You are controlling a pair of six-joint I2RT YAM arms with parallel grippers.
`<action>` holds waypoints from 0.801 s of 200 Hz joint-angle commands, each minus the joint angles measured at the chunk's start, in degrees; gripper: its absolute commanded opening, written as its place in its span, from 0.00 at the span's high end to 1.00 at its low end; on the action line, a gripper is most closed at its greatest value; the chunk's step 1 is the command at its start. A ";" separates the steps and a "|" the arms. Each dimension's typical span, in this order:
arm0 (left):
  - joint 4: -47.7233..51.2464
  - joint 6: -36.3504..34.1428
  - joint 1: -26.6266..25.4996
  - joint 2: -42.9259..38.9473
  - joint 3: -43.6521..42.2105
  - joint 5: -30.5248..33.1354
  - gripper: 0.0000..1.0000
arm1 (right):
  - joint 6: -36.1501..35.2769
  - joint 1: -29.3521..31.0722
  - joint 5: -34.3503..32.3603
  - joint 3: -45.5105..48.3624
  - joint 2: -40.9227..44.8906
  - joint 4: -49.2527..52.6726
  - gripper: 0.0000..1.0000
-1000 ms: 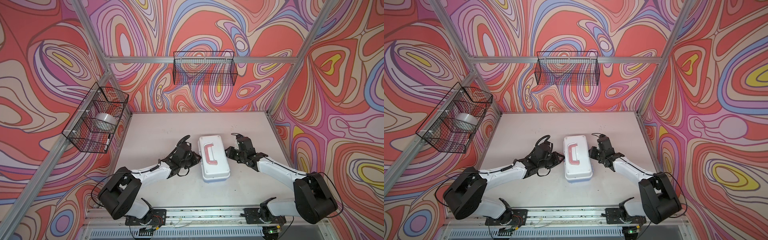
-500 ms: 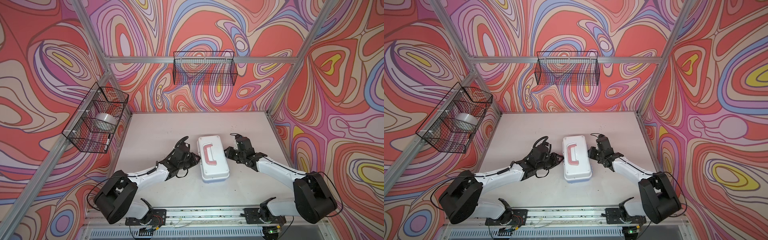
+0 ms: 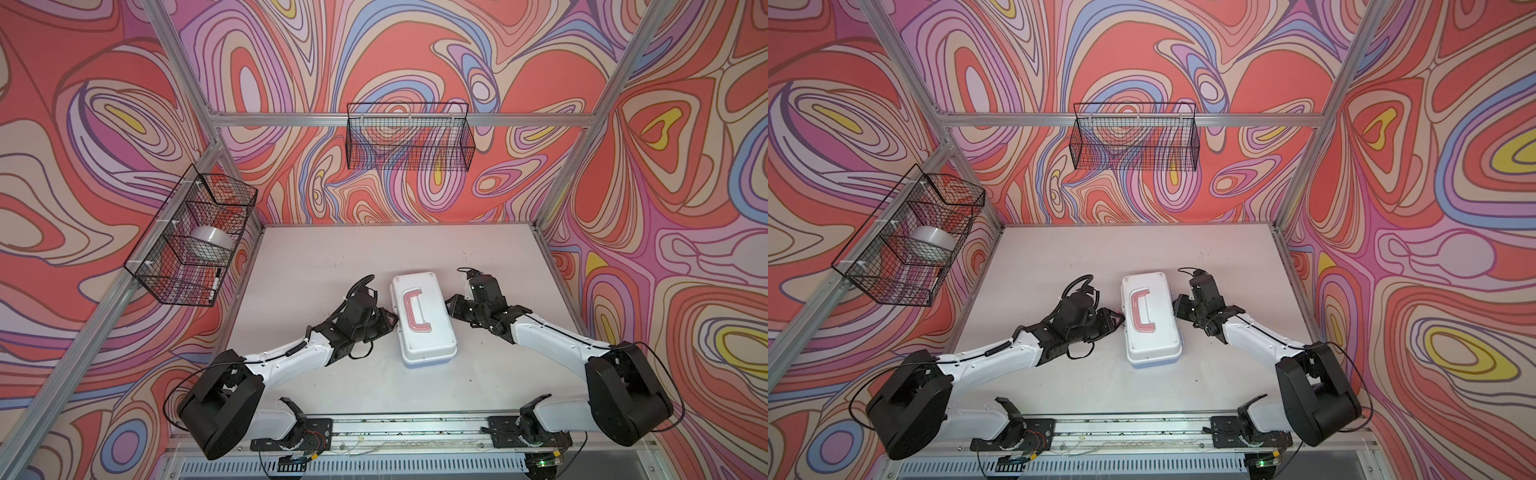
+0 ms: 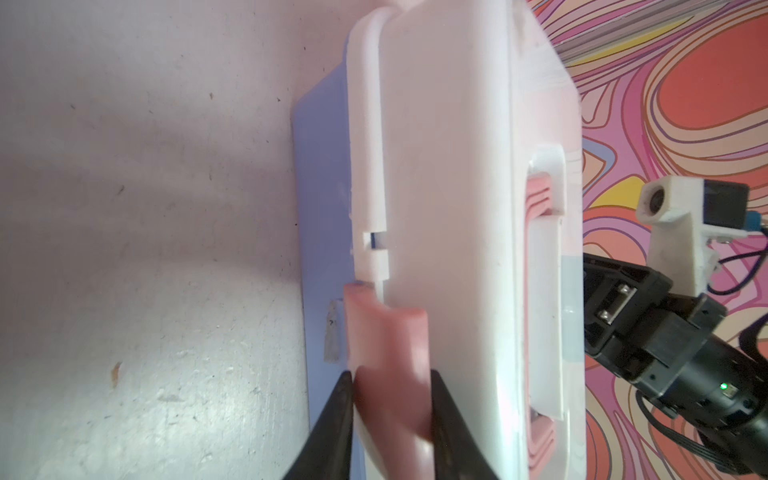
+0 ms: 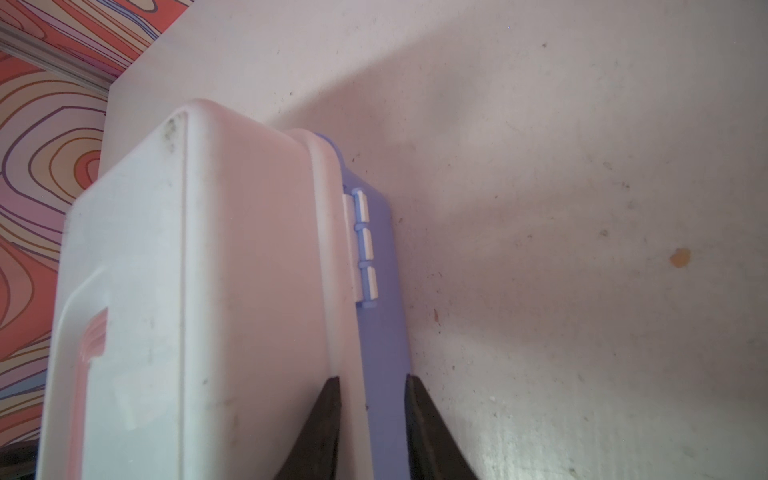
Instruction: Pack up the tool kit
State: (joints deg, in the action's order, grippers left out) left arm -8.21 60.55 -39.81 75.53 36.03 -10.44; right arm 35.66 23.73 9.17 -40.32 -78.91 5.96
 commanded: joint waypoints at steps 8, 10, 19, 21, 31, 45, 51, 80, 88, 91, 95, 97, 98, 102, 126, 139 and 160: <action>-1.99 -0.90 -0.79 -2.51 0.75 -0.41 0.71 | -0.18 1.69 3.68 -0.29 -1.26 3.24 0.72; -2.05 -0.93 -0.79 -2.54 0.72 -0.45 0.71 | -0.11 1.68 3.67 -0.25 -1.31 3.22 0.72; -2.42 -0.88 -0.79 -2.49 0.58 -0.66 0.71 | -0.11 1.83 3.58 -0.25 -1.33 3.32 0.72; -2.43 -0.90 -0.79 -2.49 0.56 -0.64 0.71 | -0.10 1.84 3.58 -0.32 -1.33 3.37 0.72; -2.43 -0.71 -0.79 -2.24 0.41 -0.73 0.71 | -0.06 1.87 3.49 -0.30 -1.33 3.49 0.72; -3.39 -0.31 -0.77 -2.01 -0.14 -1.03 0.71 | -0.11 2.00 3.52 -0.38 -1.26 3.60 0.72; -3.81 -0.13 -0.79 -1.81 -0.32 -1.28 0.72 | -0.06 2.01 3.41 -0.44 -1.17 3.58 0.72; -5.02 0.24 -0.79 -1.09 -1.37 -1.39 0.73 | -0.01 2.14 3.20 -0.55 -1.10 3.85 0.72; -5.60 0.41 -0.79 -0.84 -1.65 -1.45 0.74 | 0.02 2.16 3.05 -0.58 -1.06 3.90 0.72; -5.71 0.44 -0.79 -0.78 -1.74 -1.57 0.74 | 0.01 2.20 3.05 -0.56 -1.05 3.89 0.72; -5.82 0.44 -0.79 -0.65 -1.77 -1.60 0.74 | 0.02 2.16 3.05 -0.60 -1.09 3.93 0.72; -5.85 0.40 -0.79 -0.58 -1.80 -1.60 0.74 | 0.02 2.15 3.07 -0.57 -1.14 3.92 0.72; -5.85 0.37 -0.79 -0.57 -1.78 -1.65 0.74 | 0.02 2.18 3.01 -0.56 -1.15 3.95 0.72; -5.85 0.36 -0.79 -0.41 -1.81 -1.68 0.75 | 0.02 2.12 3.00 -0.66 -1.13 3.90 0.72; -7.09 0.96 -0.79 0.23 -2.84 -1.86 0.77 | 0.00 2.21 2.88 -0.75 -1.41 3.99 0.72; -7.76 1.21 -0.79 0.49 -3.40 -1.85 0.78 | 0.02 2.28 2.89 -0.74 -1.57 3.90 0.72; -8.14 1.32 -0.79 0.84 -4.08 -1.79 0.79 | -0.09 2.37 2.93 -0.75 -1.77 3.94 0.72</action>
State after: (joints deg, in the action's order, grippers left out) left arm -16.99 61.12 -40.25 74.78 33.93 -11.79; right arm 35.66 24.05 8.73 -40.93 -78.98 7.09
